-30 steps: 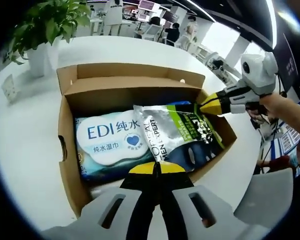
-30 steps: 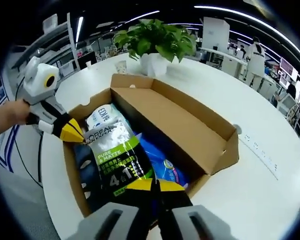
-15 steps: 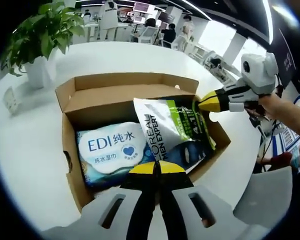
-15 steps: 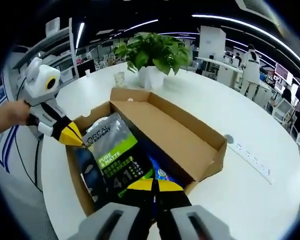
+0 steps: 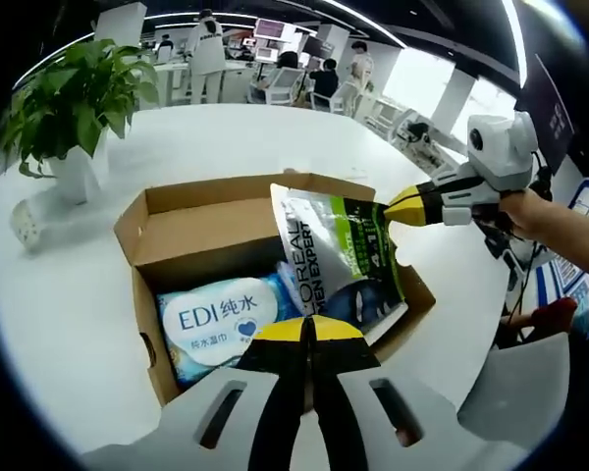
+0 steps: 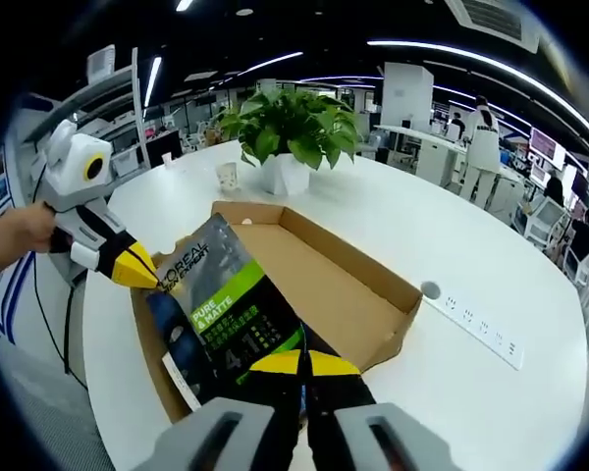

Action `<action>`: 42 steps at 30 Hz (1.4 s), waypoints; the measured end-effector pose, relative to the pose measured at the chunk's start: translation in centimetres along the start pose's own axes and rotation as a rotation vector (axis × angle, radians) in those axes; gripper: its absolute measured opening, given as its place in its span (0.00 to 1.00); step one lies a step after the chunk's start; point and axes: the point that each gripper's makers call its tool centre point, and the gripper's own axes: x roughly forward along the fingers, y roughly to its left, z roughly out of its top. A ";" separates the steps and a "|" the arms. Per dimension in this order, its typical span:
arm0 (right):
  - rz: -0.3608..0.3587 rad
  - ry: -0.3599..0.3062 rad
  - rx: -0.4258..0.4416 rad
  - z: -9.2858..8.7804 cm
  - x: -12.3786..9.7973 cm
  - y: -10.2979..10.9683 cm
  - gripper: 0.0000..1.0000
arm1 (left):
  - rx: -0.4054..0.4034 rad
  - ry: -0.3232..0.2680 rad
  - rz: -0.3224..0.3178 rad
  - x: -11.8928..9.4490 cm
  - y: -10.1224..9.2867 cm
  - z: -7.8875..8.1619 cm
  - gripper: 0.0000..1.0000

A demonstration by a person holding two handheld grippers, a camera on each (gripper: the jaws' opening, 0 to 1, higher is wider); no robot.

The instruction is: Operate the shoe box by opening the lid, removing the specified soft item, and placing it in the target area until the item is outside and the box remains undamaged.

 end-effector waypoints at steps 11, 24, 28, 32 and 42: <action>-0.034 -0.011 -0.003 0.6 -1.9 -1.6 0.00 | 0.017 -0.024 -0.026 -0.1 -2.2 1.8 0.00; -0.091 -0.017 0.002 -0.5 -5.0 -4.3 0.00 | 0.039 -0.037 -0.068 1.0 -6.2 3.2 0.00; -0.104 -0.012 -0.010 -1.4 -6.0 -5.3 0.00 | 0.050 -0.037 -0.083 1.6 -7.7 3.3 0.00; -0.116 -0.001 -0.015 -2.4 -6.9 -6.1 0.00 | 0.045 -0.031 -0.105 2.2 -9.1 3.2 0.00; -0.160 0.019 -0.002 -5.1 -8.2 -8.1 0.00 | 0.105 0.001 -0.145 4.0 -12.8 2.2 0.00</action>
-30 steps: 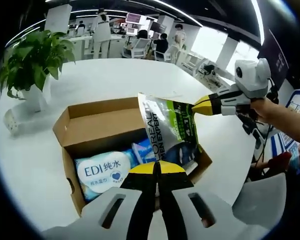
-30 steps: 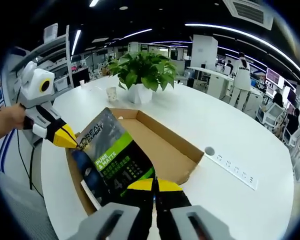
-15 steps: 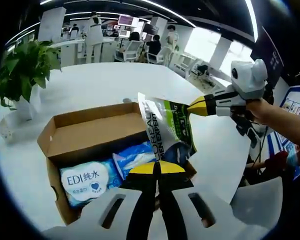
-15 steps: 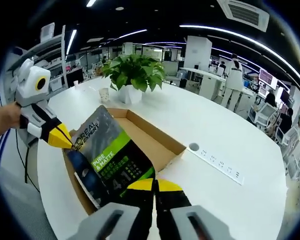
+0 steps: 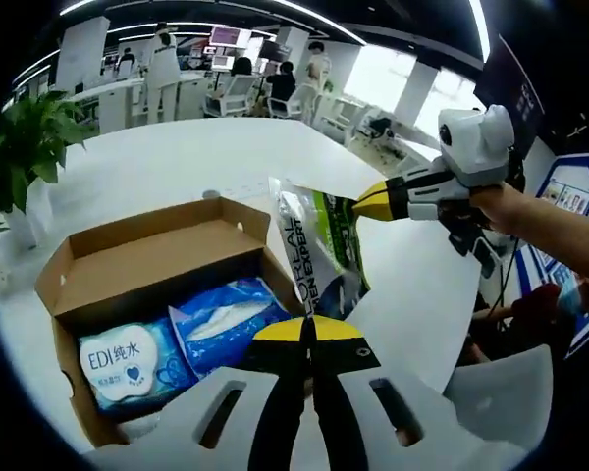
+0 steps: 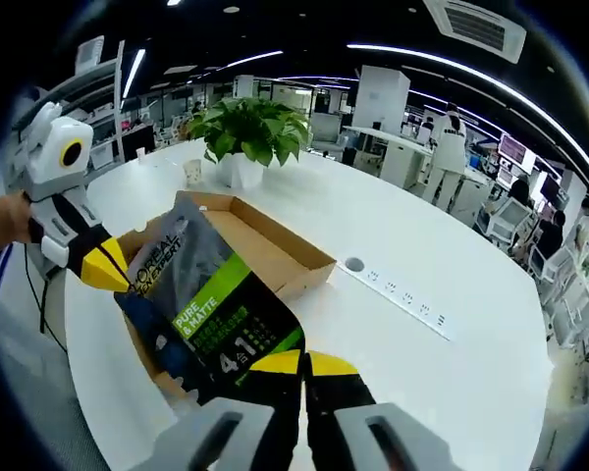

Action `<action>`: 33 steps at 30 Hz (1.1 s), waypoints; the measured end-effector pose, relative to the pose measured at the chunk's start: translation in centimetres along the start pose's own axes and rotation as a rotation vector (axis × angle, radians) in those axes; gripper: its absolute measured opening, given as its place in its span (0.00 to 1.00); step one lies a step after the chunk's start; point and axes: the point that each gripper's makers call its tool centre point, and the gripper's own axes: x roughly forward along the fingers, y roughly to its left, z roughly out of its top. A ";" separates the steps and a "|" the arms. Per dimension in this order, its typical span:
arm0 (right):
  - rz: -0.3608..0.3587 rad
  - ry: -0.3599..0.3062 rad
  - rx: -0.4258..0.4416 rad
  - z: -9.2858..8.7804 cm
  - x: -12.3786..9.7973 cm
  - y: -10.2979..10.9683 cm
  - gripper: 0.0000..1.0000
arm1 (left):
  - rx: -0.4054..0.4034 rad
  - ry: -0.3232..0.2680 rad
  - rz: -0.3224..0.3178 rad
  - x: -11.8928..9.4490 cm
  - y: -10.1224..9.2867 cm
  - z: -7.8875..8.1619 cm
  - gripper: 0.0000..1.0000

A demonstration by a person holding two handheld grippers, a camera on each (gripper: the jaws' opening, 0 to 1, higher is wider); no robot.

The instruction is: Operate the shoe box by opening the lid, removing the specified soft item, and placing it in the target area until the item is outside and the box remains undamaged.

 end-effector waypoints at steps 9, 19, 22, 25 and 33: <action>-0.043 0.006 0.040 -2.5 -0.3 -1.9 0.00 | 0.008 0.026 -0.018 2.2 -2.0 -0.5 0.00; -0.082 -0.002 0.071 -4.4 -0.1 -3.8 0.00 | -0.045 0.050 -0.019 4.7 -3.4 -1.2 0.00; -0.082 0.005 0.070 -4.8 0.1 -4.1 0.00 | -0.052 0.069 -0.008 5.5 -3.6 -1.6 0.00; -0.085 0.020 0.064 -5.6 0.5 -4.6 0.00 | -0.067 0.087 -0.005 6.4 -3.7 -1.8 0.00; -0.085 0.053 0.058 -7.7 1.7 -5.2 0.00 | -0.031 0.167 0.014 9.1 -3.7 -3.2 0.00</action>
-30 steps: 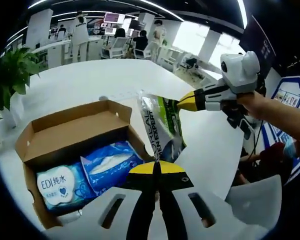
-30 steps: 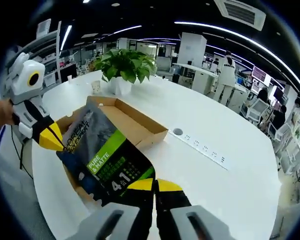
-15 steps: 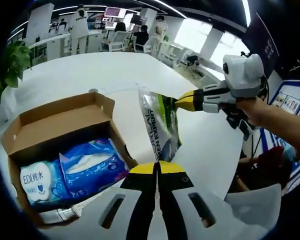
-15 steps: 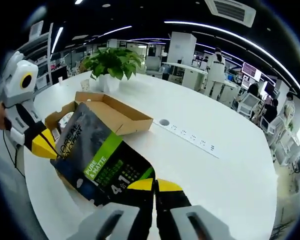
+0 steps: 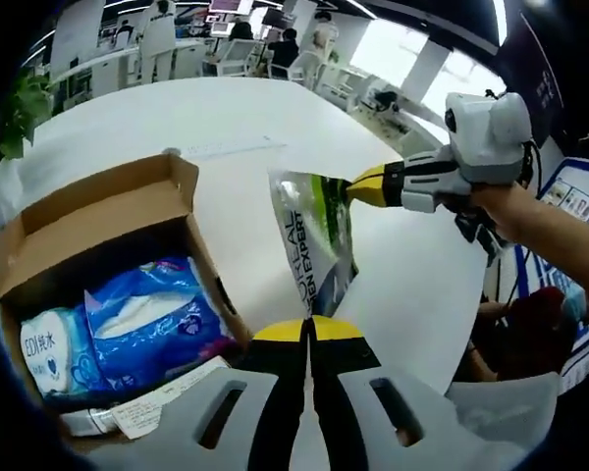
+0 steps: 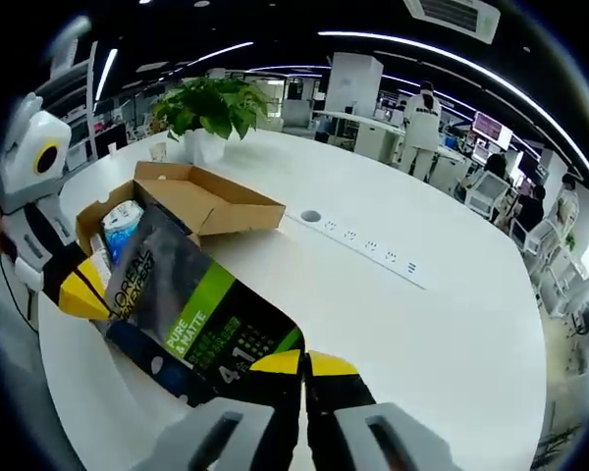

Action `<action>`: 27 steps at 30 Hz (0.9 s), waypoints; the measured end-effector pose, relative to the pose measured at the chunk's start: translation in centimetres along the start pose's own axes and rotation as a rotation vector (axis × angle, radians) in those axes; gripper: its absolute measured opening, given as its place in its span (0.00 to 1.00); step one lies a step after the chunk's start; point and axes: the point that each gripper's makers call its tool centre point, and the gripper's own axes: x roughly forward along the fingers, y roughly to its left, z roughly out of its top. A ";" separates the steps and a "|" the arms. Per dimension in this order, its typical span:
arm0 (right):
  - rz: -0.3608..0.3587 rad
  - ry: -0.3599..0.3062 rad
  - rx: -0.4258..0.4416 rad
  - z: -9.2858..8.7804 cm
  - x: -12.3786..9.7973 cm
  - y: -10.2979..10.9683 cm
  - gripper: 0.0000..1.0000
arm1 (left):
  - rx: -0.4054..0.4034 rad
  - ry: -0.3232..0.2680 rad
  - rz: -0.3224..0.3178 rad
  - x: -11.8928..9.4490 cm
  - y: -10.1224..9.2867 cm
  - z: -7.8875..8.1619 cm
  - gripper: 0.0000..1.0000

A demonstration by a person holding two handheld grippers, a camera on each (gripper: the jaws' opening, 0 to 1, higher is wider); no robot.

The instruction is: Operate the shoe box by opening the lid, removing the specified soft item, and placing it in the target area until the item is outside and the box remains undamaged.

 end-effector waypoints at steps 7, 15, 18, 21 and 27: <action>0.001 0.028 0.010 -1.5 1.6 -0.3 0.00 | 0.070 0.052 0.042 1.6 0.3 -0.7 0.00; 0.001 0.016 0.027 -2.3 2.6 -0.9 0.00 | 0.065 0.098 0.074 3.1 0.8 -0.9 0.00; 0.005 0.014 0.024 -2.7 3.1 -1.1 0.00 | 0.110 0.130 0.088 3.7 0.8 -1.1 0.00; 0.005 0.019 0.036 -3.2 3.3 -1.4 0.00 | 0.168 0.160 0.101 4.4 0.8 -1.4 0.00; 0.003 0.017 0.047 -4.1 3.8 -1.9 0.00 | 0.360 0.217 0.130 5.8 0.4 -1.8 0.00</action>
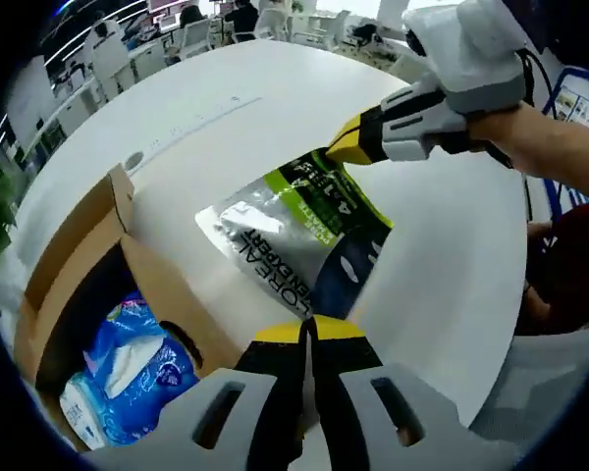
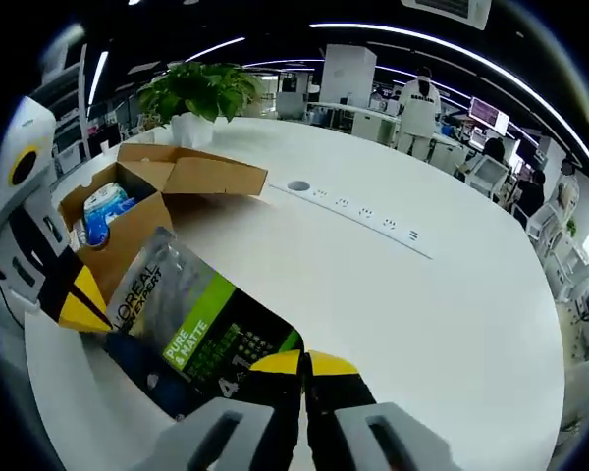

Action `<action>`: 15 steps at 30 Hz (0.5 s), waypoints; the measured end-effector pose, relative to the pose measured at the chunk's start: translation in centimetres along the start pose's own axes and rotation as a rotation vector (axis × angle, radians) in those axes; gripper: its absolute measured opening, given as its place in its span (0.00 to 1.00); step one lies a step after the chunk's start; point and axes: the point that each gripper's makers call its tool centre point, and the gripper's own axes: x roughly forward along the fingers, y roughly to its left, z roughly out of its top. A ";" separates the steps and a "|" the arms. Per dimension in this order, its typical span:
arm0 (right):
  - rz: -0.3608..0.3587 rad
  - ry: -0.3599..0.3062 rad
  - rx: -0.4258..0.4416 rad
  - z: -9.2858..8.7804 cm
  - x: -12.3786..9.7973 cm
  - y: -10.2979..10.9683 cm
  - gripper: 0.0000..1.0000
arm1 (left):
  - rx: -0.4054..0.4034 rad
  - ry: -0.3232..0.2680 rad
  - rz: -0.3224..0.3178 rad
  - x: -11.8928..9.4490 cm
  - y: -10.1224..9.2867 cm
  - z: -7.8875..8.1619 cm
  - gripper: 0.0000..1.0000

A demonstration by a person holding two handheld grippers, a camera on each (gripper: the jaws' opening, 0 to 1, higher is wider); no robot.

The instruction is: Operate the shoe box by opening the lid, removing the specified soft item, and placing it in the target area until the item is outside and the box remains undamaged.

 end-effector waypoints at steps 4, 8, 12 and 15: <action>0.001 0.002 0.009 -0.5 0.1 0.0 0.00 | 0.043 0.028 0.010 0.8 -0.1 -0.1 0.00; 0.005 -0.006 0.011 -0.9 0.2 0.2 0.00 | 0.077 0.050 0.021 1.5 0.1 -0.2 0.00; 0.012 -0.005 0.012 -1.3 0.4 0.3 0.00 | 0.095 0.067 0.024 2.2 0.2 -0.5 0.00; 0.018 -0.008 0.012 -1.5 0.7 0.4 0.00 | 0.094 0.076 0.024 2.6 0.2 -0.9 0.00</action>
